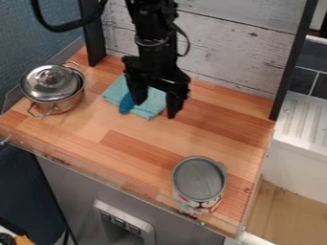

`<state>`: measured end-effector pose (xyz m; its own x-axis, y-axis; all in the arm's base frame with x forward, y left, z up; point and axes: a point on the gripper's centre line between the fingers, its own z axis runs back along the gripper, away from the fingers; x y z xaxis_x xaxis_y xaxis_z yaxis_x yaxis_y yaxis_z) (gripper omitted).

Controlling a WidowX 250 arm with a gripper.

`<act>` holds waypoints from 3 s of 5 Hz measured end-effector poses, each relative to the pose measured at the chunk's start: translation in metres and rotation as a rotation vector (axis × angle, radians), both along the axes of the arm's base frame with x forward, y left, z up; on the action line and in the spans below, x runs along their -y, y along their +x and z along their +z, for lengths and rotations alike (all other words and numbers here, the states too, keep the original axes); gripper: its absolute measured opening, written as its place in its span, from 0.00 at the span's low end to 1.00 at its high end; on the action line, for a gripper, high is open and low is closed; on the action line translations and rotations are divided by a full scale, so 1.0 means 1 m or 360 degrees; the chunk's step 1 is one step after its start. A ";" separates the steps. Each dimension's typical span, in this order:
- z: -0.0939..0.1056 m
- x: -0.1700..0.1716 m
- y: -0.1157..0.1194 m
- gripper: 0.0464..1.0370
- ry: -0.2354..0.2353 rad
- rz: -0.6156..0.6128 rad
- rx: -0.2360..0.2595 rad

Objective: Moves the can to the right upper side of the table

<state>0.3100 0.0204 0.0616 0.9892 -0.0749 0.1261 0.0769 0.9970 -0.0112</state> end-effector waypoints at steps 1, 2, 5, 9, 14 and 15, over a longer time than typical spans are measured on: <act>0.002 0.030 -0.023 0.96 0.0008 -0.0085 0.0000; -0.005 0.068 -0.051 0.96 0.0056 -0.0143 -0.0015; -0.011 0.118 -0.102 0.96 0.0094 -0.0146 -0.0025; -0.029 0.101 -0.109 0.96 0.0044 0.0048 -0.0170; -0.043 0.089 -0.024 0.96 0.0007 0.0205 -0.0215; -0.044 0.085 0.001 0.96 -0.0013 0.0247 -0.0197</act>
<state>0.3109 -0.0647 0.0176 0.9968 0.0805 0.0027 -0.0804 0.9966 -0.0192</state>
